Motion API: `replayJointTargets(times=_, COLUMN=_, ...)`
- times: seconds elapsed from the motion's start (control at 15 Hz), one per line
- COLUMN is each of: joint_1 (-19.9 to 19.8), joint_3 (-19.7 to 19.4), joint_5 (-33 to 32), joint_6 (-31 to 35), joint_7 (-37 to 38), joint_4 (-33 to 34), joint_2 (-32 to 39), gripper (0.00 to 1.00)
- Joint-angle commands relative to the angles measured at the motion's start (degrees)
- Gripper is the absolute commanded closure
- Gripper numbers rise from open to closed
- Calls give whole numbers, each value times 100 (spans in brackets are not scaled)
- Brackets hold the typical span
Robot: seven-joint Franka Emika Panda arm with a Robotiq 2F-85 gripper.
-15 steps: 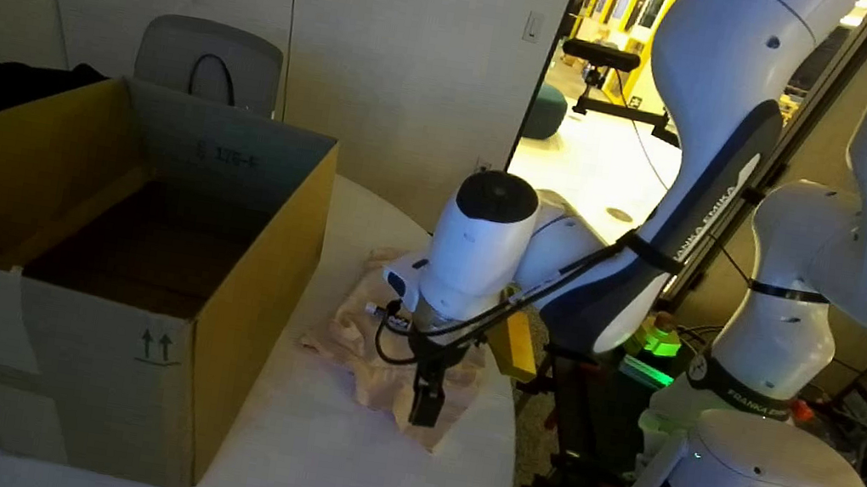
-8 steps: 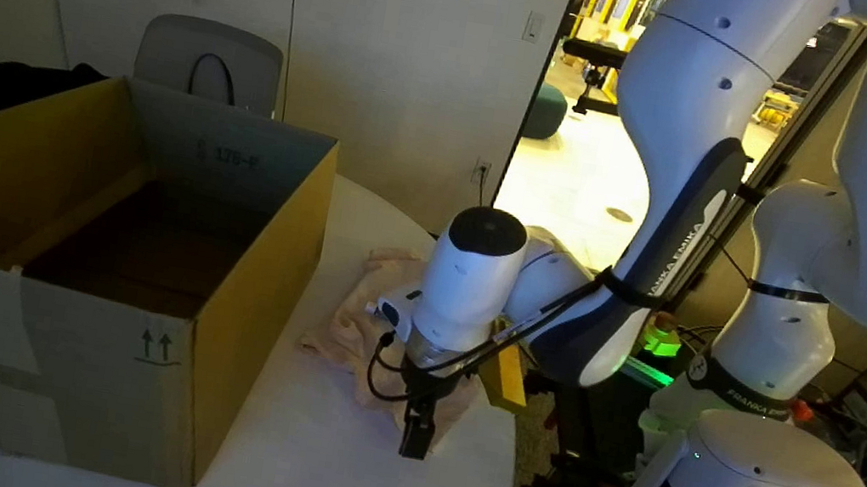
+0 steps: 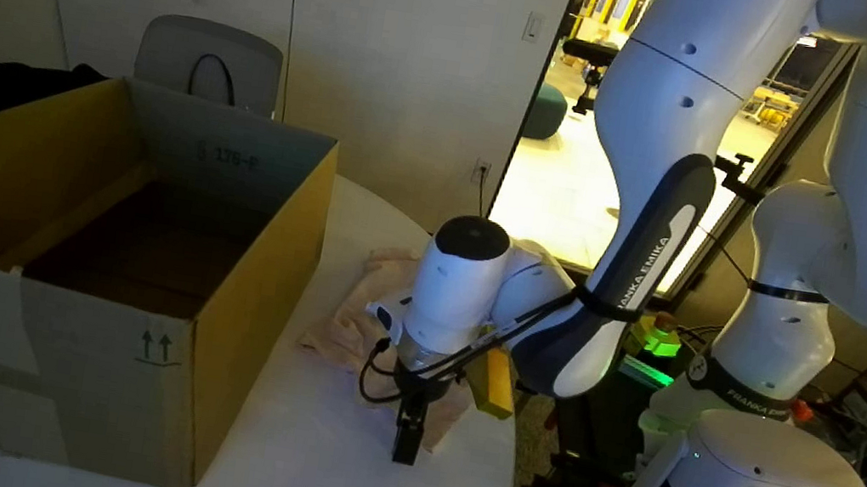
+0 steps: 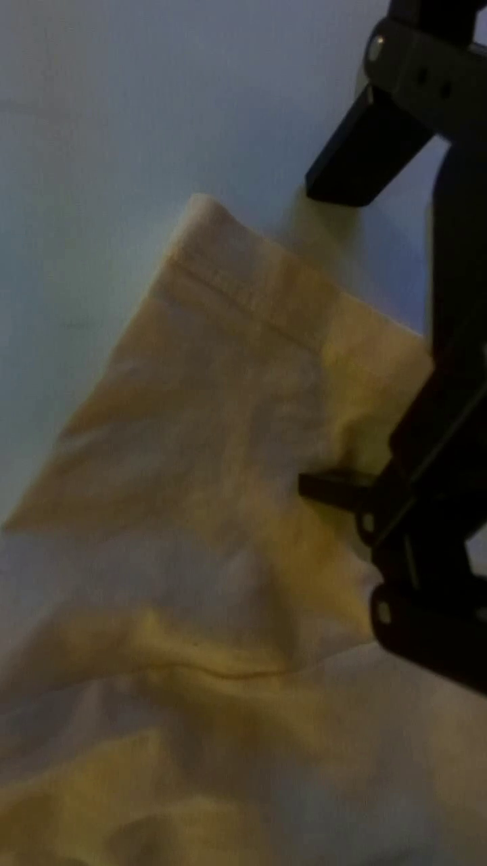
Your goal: Put the marker on the shirt, fold the shirt, and then put the folded shirt in the box
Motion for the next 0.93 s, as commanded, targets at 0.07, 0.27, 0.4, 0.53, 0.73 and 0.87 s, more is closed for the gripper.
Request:
replayJointTargets(times=0.07, joint_1=69, joint_3=-77, joint_5=305, joint_6=34, joint_7=-391, joint_4=53, joint_2=25, gripper=32)
replayJointTargets(times=0.27, joint_1=34, joint_3=-89, joint_5=297, joint_6=23, joint_7=-578, joint_4=-54, joint_2=-180, gripper=55)
replayJointTargets(times=0.4, joint_1=62, joint_3=-167, joint_5=224, joint_6=3, joint_7=-666, joint_4=-115, joint_2=-297, gripper=71)
replayJointTargets(times=0.53, joint_1=92, joint_3=-277, joint_5=138, joint_6=11, joint_7=-750, joint_4=-195, joint_2=-432, gripper=86)
replayJointTargets(times=0.73, joint_1=265, joint_3=-637, joint_5=-115, joint_6=-38, joint_7=-740, joint_4=-380, joint_2=-744, gripper=100)
replayJointTargets(times=0.87, joint_1=388, joint_3=-927, joint_5=-347, joint_6=-40, joint_7=-668, joint_4=-552, joint_2=-1019, gripper=100)
